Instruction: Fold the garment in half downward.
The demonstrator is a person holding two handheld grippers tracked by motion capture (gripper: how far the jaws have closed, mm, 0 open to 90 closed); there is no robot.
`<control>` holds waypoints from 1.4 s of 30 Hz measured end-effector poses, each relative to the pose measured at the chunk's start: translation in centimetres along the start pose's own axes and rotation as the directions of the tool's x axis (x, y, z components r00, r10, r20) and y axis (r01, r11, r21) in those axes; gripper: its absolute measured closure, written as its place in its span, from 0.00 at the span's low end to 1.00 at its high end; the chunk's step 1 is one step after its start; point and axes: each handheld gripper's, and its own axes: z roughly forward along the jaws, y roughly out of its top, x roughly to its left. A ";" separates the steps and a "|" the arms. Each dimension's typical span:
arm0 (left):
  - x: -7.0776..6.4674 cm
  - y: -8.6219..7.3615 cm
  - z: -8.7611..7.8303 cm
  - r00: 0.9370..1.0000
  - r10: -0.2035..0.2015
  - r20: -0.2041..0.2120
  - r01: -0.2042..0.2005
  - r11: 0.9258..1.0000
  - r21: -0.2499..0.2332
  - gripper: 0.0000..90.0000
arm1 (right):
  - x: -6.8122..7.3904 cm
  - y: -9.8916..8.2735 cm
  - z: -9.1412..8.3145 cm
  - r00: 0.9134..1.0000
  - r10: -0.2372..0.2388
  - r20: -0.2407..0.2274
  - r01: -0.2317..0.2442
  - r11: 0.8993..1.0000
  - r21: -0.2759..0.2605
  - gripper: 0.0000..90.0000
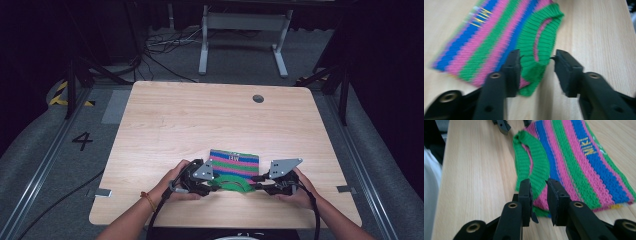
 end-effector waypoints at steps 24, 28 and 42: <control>2.3 -1.2 2.7 0.994 -0.095 -0.051 0.095 0.995 0.008 0.74 | -2.7 -0.9 1.7 0.997 0.017 0.075 -0.021 0.998 0.061 0.77; 2.4 -1.0 2.7 0.994 -0.095 -0.059 0.097 0.995 0.019 0.74 | -3.0 -0.9 1.6 0.996 0.020 0.087 -0.026 0.998 0.065 0.77; 1.9 -0.1 0.6 0.990 -0.073 -0.121 0.083 0.993 0.078 0.49 | -2.2 0.1 -0.3 0.990 0.011 0.139 -0.020 0.998 0.067 0.61</control>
